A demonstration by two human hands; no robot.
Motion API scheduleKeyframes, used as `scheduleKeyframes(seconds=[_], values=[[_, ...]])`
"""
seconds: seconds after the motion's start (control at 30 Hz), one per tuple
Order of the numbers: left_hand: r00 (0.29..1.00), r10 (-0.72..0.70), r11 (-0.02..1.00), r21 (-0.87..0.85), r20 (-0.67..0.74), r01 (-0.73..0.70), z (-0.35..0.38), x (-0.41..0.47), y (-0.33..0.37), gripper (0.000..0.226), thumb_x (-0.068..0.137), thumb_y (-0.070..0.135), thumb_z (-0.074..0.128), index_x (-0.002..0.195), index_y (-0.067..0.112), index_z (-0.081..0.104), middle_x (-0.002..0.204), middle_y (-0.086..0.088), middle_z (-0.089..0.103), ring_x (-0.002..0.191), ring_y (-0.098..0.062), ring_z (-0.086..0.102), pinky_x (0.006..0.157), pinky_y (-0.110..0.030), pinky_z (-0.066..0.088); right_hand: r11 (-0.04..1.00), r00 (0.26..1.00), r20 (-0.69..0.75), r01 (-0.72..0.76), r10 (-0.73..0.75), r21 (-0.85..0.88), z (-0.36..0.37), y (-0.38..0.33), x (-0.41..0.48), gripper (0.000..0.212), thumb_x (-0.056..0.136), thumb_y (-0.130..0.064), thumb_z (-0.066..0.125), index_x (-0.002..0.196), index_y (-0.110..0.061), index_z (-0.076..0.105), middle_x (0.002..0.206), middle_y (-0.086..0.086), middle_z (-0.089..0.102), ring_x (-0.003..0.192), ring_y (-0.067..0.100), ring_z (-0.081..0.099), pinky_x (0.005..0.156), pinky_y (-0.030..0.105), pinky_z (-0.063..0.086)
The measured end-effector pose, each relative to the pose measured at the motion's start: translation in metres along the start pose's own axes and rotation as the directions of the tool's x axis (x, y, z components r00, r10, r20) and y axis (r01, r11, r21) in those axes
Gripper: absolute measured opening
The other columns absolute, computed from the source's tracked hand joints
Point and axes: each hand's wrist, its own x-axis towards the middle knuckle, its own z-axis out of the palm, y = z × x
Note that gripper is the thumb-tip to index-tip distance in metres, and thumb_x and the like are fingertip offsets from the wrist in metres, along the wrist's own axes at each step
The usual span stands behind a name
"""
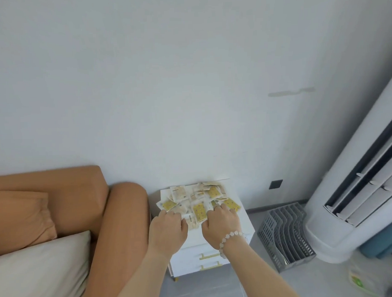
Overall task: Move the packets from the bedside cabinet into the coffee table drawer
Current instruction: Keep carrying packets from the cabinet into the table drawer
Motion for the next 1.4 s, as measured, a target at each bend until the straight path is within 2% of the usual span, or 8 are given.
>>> scheduleKeyframes(seconds=[0.37, 0.7, 0.83, 1.0, 1.07, 1.17, 1.3, 1.4], values=[[0.999, 0.043, 0.998, -0.047, 0.004, -0.043, 0.03, 0.058, -0.005, 0.042, 0.047, 0.018, 0.086, 0.036, 0.018, 0.045, 0.035, 0.003, 0.043, 0.036, -0.015, 0.046, 0.035, -0.02, 0.025, 0.995, 0.995, -0.022, -0.097, 0.098, 0.021, -0.003, 0.022, 0.049, 0.021, 0.092, -0.023, 0.033, 0.084, -0.015, 0.052, 0.093, 0.005, 0.052, 0.106, 0.022, 0.048, 0.086, 0.031, 0.036], [0.996, -0.074, 0.994, -0.075, 0.052, 0.078, 0.071, 0.101, -0.027, 0.028, 0.059, 0.023, 0.059, 0.035, 0.019, 0.044, 0.034, 0.005, 0.042, 0.036, -0.017, 0.044, 0.036, -0.021, 0.03, 0.998, 0.997, 0.058, -0.044, 0.042, 0.036, 0.018, 0.026, 0.123, 0.033, 0.093, -0.024, 0.034, 0.099, -0.009, 0.063, 0.103, 0.005, 0.058, 0.108, 0.021, 0.048, 0.089, 0.031, 0.037], [0.973, -0.164, 0.98, -0.087, 0.164, 0.179, 0.093, 0.117, -0.037, 0.045, 0.062, 0.019, 0.072, 0.044, 0.024, 0.031, 0.041, 0.011, 0.026, 0.04, -0.014, 0.039, 0.039, -0.021, 0.022, 0.998, 0.995, 0.096, -0.013, 0.007, 0.06, 0.027, 0.032, 0.163, 0.033, 0.093, -0.024, 0.034, 0.099, -0.009, 0.063, 0.097, 0.005, 0.056, 0.108, 0.021, 0.048, 0.09, 0.031, 0.036], [0.923, -0.224, 0.966, -0.051, 0.311, 0.252, 0.126, 0.157, -0.035, 0.041, 0.075, 0.025, 0.071, 0.054, 0.023, 0.036, 0.048, 0.006, 0.046, 0.055, -0.016, 0.05, 0.046, -0.024, 0.03, 0.995, 0.977, 0.211, -0.04, 0.019, 0.097, 0.05, 0.059, 0.217, 0.023, 0.094, -0.024, 0.033, 0.089, -0.016, 0.054, 0.097, 0.004, 0.053, 0.11, 0.02, 0.048, 0.088, 0.03, 0.037], [0.892, -0.262, 0.953, -0.049, 0.368, 0.3, 0.134, 0.17, -0.03, 0.037, 0.08, 0.027, 0.066, 0.057, 0.022, 0.038, 0.049, 0.009, 0.032, 0.058, -0.015, 0.047, 0.047, -0.019, 0.024, 0.995, 0.961, 0.277, -0.052, 0.027, 0.084, 0.065, 0.071, 0.234, 0.021, 0.094, -0.026, 0.033, 0.089, -0.017, 0.052, 0.106, 0.004, 0.057, 0.111, 0.02, 0.047, 0.088, 0.03, 0.036], [0.854, -0.306, 0.925, -0.083, 0.42, 0.372, 0.161, 0.177, -0.034, 0.06, 0.056, 0.019, 0.084, 0.047, 0.024, 0.025, 0.046, 0.011, 0.006, 0.043, -0.011, 0.024, 0.045, -0.013, 0.0, 0.992, 0.933, 0.355, -0.099, 0.064, 0.082, 0.091, 0.087, 0.26, 0.018, 0.092, -0.026, 0.035, 0.088, -0.018, 0.051, 0.101, 0.003, 0.054, 0.104, 0.018, 0.049, 0.087, 0.029, 0.038], [0.779, -0.379, 0.903, 0.014, 0.501, 0.43, 0.203, 0.166, -0.04, 0.058, 0.055, 0.022, 0.084, 0.043, 0.024, 0.027, 0.04, 0.01, 0.018, 0.039, -0.009, 0.028, 0.038, -0.014, 0.007, 0.928, 0.829, 0.503, -0.349, 0.243, 0.126, 0.132, 0.102, 0.283, 0.016, 0.088, -0.027, 0.041, 0.079, -0.015, 0.047, 0.082, -0.001, 0.048, 0.078, 0.016, 0.047, 0.071, 0.025, 0.041], [0.702, -0.426, 0.875, 0.063, 0.571, 0.48, 0.216, 0.163, -0.04, 0.037, 0.076, 0.027, 0.069, 0.05, 0.021, 0.043, 0.047, 0.008, 0.041, 0.05, -0.012, 0.041, 0.04, -0.019, 0.02, 0.82, 0.71, 0.611, -0.547, 0.35, 0.165, 0.161, 0.107, 0.291, 0.023, 0.086, -0.024, 0.045, 0.066, -0.015, 0.047, 0.067, -0.001, 0.048, 0.062, 0.016, 0.048, 0.058, 0.023, 0.039]])
